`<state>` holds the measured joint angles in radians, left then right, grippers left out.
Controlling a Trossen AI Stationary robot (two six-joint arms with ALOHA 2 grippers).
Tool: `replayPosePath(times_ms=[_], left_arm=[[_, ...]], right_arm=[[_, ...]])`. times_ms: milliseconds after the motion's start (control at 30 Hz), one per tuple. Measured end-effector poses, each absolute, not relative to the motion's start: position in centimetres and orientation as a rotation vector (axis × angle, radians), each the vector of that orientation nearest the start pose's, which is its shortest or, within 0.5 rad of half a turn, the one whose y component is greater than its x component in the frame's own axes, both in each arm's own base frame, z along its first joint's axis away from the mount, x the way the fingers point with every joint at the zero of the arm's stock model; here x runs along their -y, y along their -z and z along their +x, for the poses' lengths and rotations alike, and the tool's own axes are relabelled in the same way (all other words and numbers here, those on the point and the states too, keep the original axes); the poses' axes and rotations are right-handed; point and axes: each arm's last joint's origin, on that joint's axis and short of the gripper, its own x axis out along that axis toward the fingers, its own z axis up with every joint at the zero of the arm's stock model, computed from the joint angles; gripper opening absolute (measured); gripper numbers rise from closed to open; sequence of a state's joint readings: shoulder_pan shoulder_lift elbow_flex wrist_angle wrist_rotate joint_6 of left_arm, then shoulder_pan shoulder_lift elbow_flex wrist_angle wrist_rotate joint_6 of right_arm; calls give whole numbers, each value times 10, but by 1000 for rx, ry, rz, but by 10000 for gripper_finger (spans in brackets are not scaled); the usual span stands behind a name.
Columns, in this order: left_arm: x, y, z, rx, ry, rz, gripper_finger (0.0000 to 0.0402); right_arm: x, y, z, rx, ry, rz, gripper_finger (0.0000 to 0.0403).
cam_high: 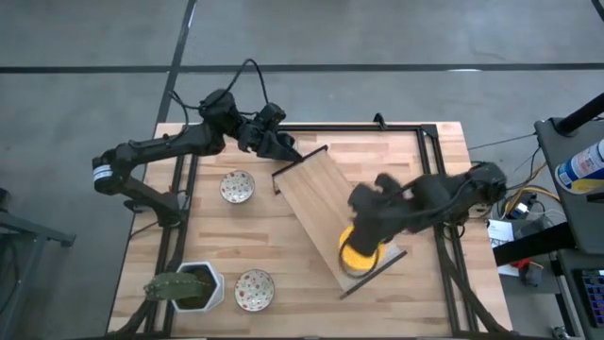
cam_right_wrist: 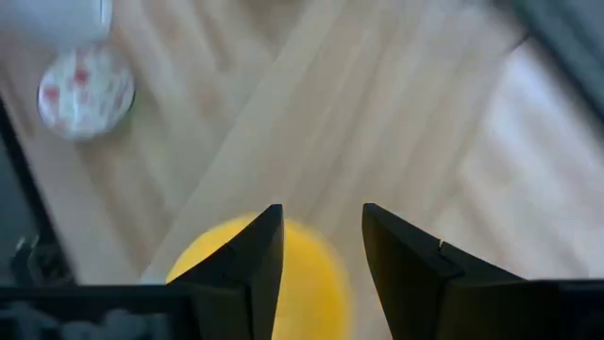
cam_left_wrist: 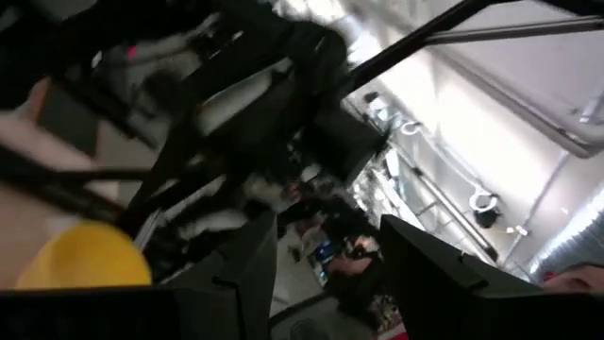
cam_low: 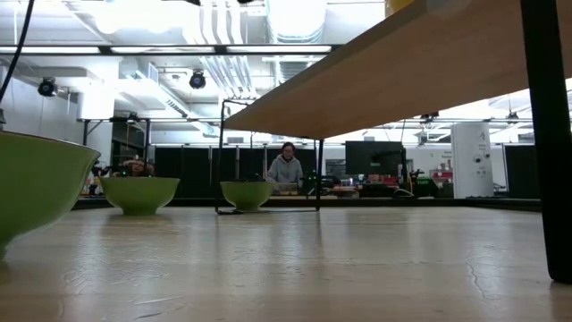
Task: Pick & Place Mini bowls
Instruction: Put the middle left white bowl on the shelf
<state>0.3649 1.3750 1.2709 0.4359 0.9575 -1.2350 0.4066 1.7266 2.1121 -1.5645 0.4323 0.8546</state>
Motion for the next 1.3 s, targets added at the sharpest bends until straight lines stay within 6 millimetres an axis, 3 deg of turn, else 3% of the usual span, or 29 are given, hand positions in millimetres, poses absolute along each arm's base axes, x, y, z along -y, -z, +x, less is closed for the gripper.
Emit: replayPosePath(times_ms=[200, 400, 667, 767, 900, 1067, 1300], left_arm=[[-87, -393, 291, -367, 510, -1117, 181], [-87, -355, 283, -608, 174, -1244, 181], [-71, -334, 236, -919, -334, -1318, 181], [-69, -332, 216, -969, -580, -1250, 181], [-78, -328, 200, -944, -928, -1113, 181], [-99, -320, 195, -980, -981, -1047, 181], [-138, -284, 183, -1116, -1021, -945, 181]], right_arm=[[-79, -454, 257, -824, 507, 174, 141], [-53, -477, 229, -749, 505, 41, 138], [-26, -497, 197, -708, 502, -63, 135], [-20, -501, 189, -696, 505, -88, 132], [-12, -507, 187, -644, 520, -95, 130], [-6, -511, 191, -601, 543, -84, 129], [1, -508, 209, -596, 589, -63, 129]])
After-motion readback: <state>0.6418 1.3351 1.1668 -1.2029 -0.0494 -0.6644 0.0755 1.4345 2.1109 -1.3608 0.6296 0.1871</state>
